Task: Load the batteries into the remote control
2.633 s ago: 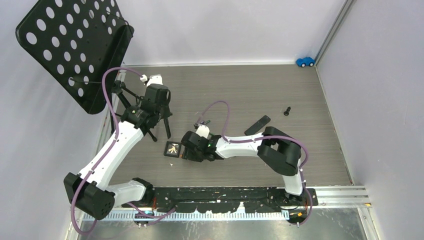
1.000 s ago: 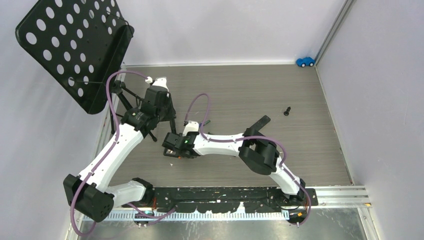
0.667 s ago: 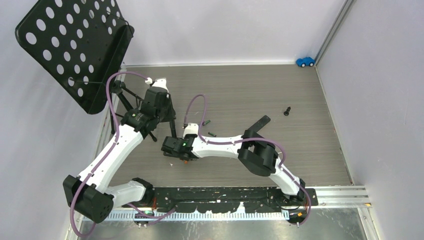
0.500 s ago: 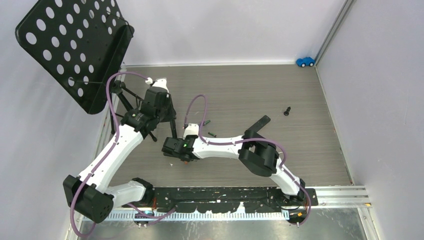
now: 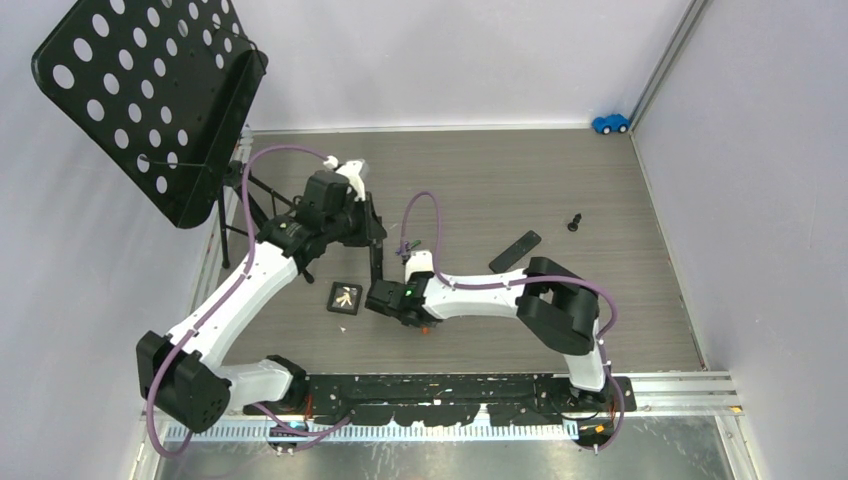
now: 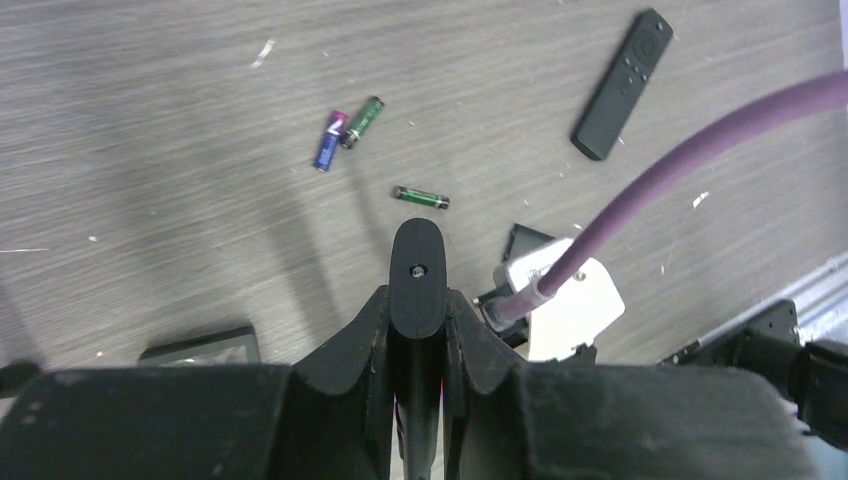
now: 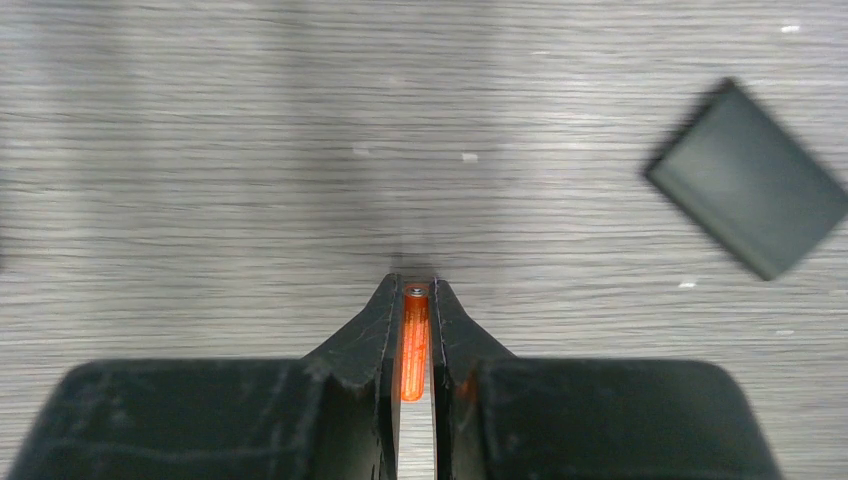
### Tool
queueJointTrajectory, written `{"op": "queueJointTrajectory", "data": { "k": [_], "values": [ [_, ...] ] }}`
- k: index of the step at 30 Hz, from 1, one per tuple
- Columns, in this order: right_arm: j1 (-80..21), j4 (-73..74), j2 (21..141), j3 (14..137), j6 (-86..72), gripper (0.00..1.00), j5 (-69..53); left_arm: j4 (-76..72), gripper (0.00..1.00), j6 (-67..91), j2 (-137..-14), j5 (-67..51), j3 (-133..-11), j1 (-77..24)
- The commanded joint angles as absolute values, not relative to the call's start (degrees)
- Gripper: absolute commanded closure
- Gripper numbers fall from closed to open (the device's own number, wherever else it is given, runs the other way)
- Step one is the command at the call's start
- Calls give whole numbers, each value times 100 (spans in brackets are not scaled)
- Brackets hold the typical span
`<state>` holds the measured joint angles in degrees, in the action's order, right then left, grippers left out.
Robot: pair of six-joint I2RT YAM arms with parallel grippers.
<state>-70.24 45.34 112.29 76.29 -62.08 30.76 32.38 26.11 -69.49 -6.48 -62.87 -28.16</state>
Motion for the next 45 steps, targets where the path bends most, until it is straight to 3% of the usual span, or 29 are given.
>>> {"op": "queueJointTrajectory", "data": {
  "k": [1, 4, 9, 18, 33, 39, 45],
  "values": [
    [-6979, 4657, 10972, 7110, -5432, 90, 2874, 2957, 100, 2528, -7047, -1064, -6535, -3075],
    [-6965, 4398, 10752, 6796, -5467, 76, 2618, 2953, 100, 2569, -7133, -966, -6536, -3336],
    [-6926, 4778, 10587, 6848, -5818, 65, 2496, 2962, 100, 2625, -7176, -942, -6440, -3381],
    [-6858, 4553, 10380, 6442, -6287, 60, 1794, 2901, 100, 2756, -7026, -963, -6326, -3401],
    [-6345, 3971, 10500, 6051, -6006, 72, 1874, 2892, 100, 2723, -6917, -1105, -6253, -3401],
    [-6241, 3982, 10454, 6086, -5793, 94, 1986, 2811, 100, 2790, -6906, -1235, -6247, -3401],
    [-6249, 4304, 9494, 6221, -5766, 98, 2986, 2747, 100, 2884, -6836, -1343, -6293, -3395]
  ]
}}
